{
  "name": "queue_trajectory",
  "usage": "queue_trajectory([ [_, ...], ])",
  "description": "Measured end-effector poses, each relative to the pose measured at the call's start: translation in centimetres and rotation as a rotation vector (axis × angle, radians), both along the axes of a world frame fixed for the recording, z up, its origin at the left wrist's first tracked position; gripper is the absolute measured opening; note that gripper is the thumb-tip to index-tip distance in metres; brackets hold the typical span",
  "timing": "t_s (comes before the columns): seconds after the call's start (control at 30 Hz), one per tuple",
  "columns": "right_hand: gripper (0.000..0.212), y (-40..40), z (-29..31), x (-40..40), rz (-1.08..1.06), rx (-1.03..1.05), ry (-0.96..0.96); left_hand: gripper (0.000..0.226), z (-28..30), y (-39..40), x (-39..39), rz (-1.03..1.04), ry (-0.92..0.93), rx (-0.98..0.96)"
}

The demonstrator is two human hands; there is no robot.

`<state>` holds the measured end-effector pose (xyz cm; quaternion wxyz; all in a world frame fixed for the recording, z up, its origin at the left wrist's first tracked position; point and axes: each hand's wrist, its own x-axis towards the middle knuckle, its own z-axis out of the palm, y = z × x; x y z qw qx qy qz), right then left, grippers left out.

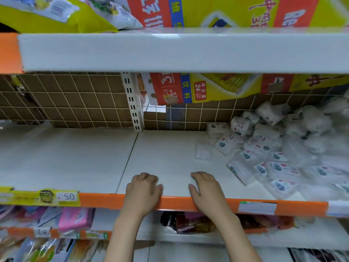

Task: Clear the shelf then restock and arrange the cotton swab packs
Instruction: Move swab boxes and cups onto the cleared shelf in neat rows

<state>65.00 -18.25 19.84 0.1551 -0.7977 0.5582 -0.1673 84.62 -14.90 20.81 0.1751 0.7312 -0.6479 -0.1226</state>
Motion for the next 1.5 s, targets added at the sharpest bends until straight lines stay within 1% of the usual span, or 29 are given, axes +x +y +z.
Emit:
queue_trajectory([
  [0.17,0.044,-0.1,1.0,-0.4,0.007,-0.014,0.016,0.037,-0.3,-0.4,0.2,-0.004,0.036,-0.003],
  [0.33,0.044,-0.3,2.0,-1.9,-0.012,-0.053,-0.014,0.055,0.0,-0.7,-1.0,-0.014,0.051,0.015],
  [0.37,0.043,-0.4,2.3,-2.3,-0.019,-0.060,-0.021,0.054,0.0,-0.9,-1.4,-0.016,0.052,0.016],
  [0.47,0.042,-0.6,3.0,-4.4,-0.037,-0.092,-0.045,0.036,0.2,-1.5,-3.2,-0.021,0.030,-0.003],
  [0.5,0.042,-0.7,3.1,-5.2,-0.044,-0.102,-0.053,0.034,0.2,-1.6,-3.9,-0.027,0.024,-0.011],
  [0.6,0.041,-1.0,3.7,-8.2,-0.049,-0.119,-0.072,0.032,0.2,-2.3,-6.9,-0.021,0.023,-0.026],
  [0.73,0.049,-1.4,4.1,-13.7,-0.027,-0.132,-0.069,0.032,0.8,-3.4,-13.3,-0.005,0.038,-0.040],
  [0.8,0.046,-1.4,4.1,-17.0,-0.041,-0.167,-0.079,0.038,1.3,-3.8,-17.1,-0.026,0.074,-0.074],
  [0.87,0.045,-1.4,4.1,-20.2,-0.071,-0.204,-0.108,0.051,1.7,-4.0,-20.5,-0.034,0.110,-0.117],
  [0.93,0.041,-1.4,4.2,-23.1,-0.095,-0.213,-0.125,0.057,1.9,-3.9,-23.1,-0.012,0.096,-0.124],
  [1.1,0.039,-1.1,4.2,-27.8,-0.118,-0.189,-0.140,0.075,1.9,-3.3,-26.5,-0.001,0.081,-0.153],
  [1.17,0.038,-1.0,3.9,-28.8,-0.147,-0.188,-0.156,0.070,1.9,-3.4,-27.1,-0.002,0.072,-0.144],
  [1.3,0.039,-0.8,3.4,-30.0,-0.180,-0.182,-0.167,0.053,2.1,-3.6,-27.9,-0.006,0.058,-0.160],
  [1.5,0.037,-1.1,3.1,-29.9,-0.183,-0.173,-0.152,0.049,1.7,-4.2,-27.6,-0.028,0.100,-0.171],
])
